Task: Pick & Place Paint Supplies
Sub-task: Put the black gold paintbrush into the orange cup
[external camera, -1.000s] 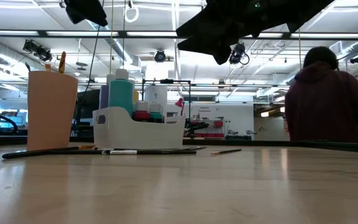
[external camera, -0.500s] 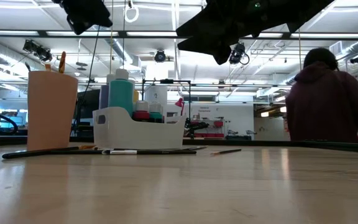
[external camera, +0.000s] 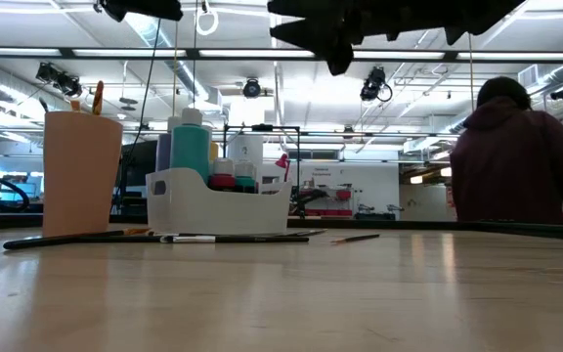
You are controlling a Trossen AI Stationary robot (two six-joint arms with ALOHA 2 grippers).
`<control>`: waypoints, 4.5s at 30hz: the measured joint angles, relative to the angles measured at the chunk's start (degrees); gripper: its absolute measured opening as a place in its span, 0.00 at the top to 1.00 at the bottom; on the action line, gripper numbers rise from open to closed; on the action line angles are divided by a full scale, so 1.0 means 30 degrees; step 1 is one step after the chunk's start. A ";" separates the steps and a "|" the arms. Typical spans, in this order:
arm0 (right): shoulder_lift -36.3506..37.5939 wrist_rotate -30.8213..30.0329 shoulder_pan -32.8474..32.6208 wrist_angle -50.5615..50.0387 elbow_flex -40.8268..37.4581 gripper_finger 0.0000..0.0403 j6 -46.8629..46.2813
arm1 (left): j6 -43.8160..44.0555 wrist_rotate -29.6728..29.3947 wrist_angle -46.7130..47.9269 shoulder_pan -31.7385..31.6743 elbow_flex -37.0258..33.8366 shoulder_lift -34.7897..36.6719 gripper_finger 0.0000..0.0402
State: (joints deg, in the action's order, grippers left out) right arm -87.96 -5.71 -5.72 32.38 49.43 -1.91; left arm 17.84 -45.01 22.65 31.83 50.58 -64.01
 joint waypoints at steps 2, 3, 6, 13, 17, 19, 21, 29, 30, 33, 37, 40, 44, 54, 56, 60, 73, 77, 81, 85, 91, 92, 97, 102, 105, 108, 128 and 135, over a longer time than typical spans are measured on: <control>-0.0026 -0.0688 0.0000 -0.0678 -0.0015 0.48 0.0463 | 0.0300 0.0090 -0.0085 0.0022 0.0011 0.0049 0.76; -0.0029 -0.1062 0.0000 -0.0933 -0.0015 0.48 0.0692 | 0.0313 0.0153 -0.0080 0.0000 0.0023 -0.0005 0.76; -0.0015 -0.2229 0.0000 -0.2223 -0.0009 0.48 0.2471 | -0.0042 0.0032 0.0016 -0.0022 0.0004 -0.0239 0.76; -0.0022 -0.3311 0.0007 -0.5268 -0.0029 0.48 0.7254 | 0.0912 0.0345 -0.0145 -0.0036 0.0031 -0.0412 0.76; -0.0015 -0.1161 0.0185 -0.7008 -0.0007 0.48 0.8145 | 0.0941 0.0269 -0.0119 -0.0036 0.0006 -0.0545 0.76; -0.0015 0.1125 0.0647 -0.8696 -0.0009 0.48 0.8303 | 0.0709 0.0198 -0.0200 -0.0105 0.0025 -0.0600 0.76; -0.0021 0.2966 0.1457 -1.0350 -0.0015 0.48 0.7475 | 0.0426 0.0016 -0.0176 -0.0218 0.0025 -0.0661 0.76; -0.1754 0.8556 0.4834 -1.1268 0.0000 0.48 0.7108 | -0.0021 -0.0175 -0.1058 -0.0634 0.0025 -0.0625 0.76; -0.2347 0.9356 0.5081 -1.1208 -0.0005 0.48 0.7253 | -0.0021 -0.0139 -0.1010 -0.0634 0.0025 -0.0632 0.76; -0.4077 1.0127 0.5334 -1.0662 -0.0022 0.48 0.7908 | 0.0067 -0.0122 -0.1046 -0.0626 0.0025 -0.0632 0.76; -0.5952 1.0187 0.5348 -1.0414 -0.0025 0.48 0.9883 | 0.0086 0.0059 -0.1046 -0.0626 0.0025 -0.0632 0.76; -0.6562 1.0503 0.5420 -0.9826 0.0042 0.48 1.0974 | 0.0118 0.0091 -0.1035 -0.0634 0.0025 -0.0632 0.76; -0.6805 1.1404 0.5752 -0.9326 0.0025 0.49 1.1492 | 0.0132 0.0080 -0.1039 -0.0626 0.0025 -0.0632 0.76; -0.6805 1.3052 0.6274 -0.5716 -0.2319 0.75 1.2809 | 0.0415 -0.0740 -0.1025 -0.0627 0.0025 -0.0632 0.76; -0.6819 1.3193 0.6288 -0.3638 -0.3325 0.80 1.2182 | 0.0452 -0.0792 -0.1039 -0.0634 0.0025 -0.0632 0.76; -0.6856 1.3191 0.6355 -0.1236 -0.4546 0.82 1.1240 | 0.0444 -0.1114 -0.1044 -0.0634 0.0025 -0.0632 0.76; -1.1453 1.7982 0.7358 0.6185 -0.4535 0.79 0.9295 | 0.0431 -0.1705 -0.1097 -0.0641 0.0025 -0.0632 0.76; -1.1570 1.8007 0.7544 0.6112 -0.4517 0.84 1.0078 | 0.0438 -0.1708 -0.1141 -0.0643 0.0025 -0.0632 0.76; -1.1570 1.7913 0.7533 0.6260 -0.4491 0.92 1.0197 | 0.0345 -0.1707 -0.1407 -0.0644 0.0025 -0.0632 0.76; -1.1570 1.7968 0.7533 0.6220 -0.4218 0.98 0.9332 | 0.0175 -0.1751 -0.1425 -0.0650 0.0025 -0.0632 0.76; -1.0489 1.7455 0.7395 0.5192 -0.3541 0.99 0.6825 | -0.1179 -0.1108 -0.1397 -0.1060 0.0025 -0.0632 0.76; -1.0094 1.7562 0.7304 0.4912 -0.3545 0.99 0.6601 | -0.1732 -0.0632 -0.1396 -0.1194 0.0025 -0.0632 0.76; -0.7968 1.7279 0.6756 0.5309 -0.2931 1.00 0.5935 | -0.3849 0.1561 -0.1381 -0.1783 0.0025 -0.0632 0.75; -0.6613 1.7005 0.6264 0.5769 -0.2753 1.00 0.5242 | -0.4279 0.2058 -0.1349 -0.1952 0.0025 -0.0632 0.75; -0.6281 1.6449 0.5787 0.7285 -0.2385 1.00 0.4478 | -0.4905 0.2042 -0.1086 -0.1952 0.0025 -0.0636 0.75; -0.6087 1.6379 0.5293 0.9088 -0.1548 1.00 0.3426 | -0.6589 0.1935 -0.0955 -0.1981 0.0010 -0.0934 0.75; -0.5938 1.3420 0.3439 0.8611 0.4240 1.00 0.2583 | -0.7223 0.5354 -0.5435 -0.4415 0.0033 -0.2918 0.49; -0.5927 1.1970 0.3453 0.5690 0.4260 1.00 0.3866 | -0.6090 0.5523 -0.4988 -0.4621 0.0026 -0.3386 0.77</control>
State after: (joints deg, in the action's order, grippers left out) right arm -105.74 30.20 4.64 49.45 62.21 9.69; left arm -0.43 -28.44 7.68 17.97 50.66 -74.17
